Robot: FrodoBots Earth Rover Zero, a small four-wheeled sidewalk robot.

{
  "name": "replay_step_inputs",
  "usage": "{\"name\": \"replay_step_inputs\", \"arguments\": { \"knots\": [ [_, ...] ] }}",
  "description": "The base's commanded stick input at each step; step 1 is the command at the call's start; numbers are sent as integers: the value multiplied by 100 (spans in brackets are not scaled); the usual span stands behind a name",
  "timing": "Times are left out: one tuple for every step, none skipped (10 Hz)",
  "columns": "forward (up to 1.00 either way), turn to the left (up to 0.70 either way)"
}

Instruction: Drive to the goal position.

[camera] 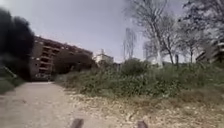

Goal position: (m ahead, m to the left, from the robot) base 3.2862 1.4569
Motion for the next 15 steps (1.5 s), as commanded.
{"name": "replay_step_inputs", "arguments": {
  "knots": [
    [100, 41],
    [100, 41],
    [100, 41],
    [100, 41],
    [100, 41],
    [100, 41],
    [100, 41],
    [100, 41],
    [100, 41],
    [100, 31],
    [100, 5],
    [100, 1],
    [100, 1],
    [100, 1],
    [100, 1]
  ]
}}
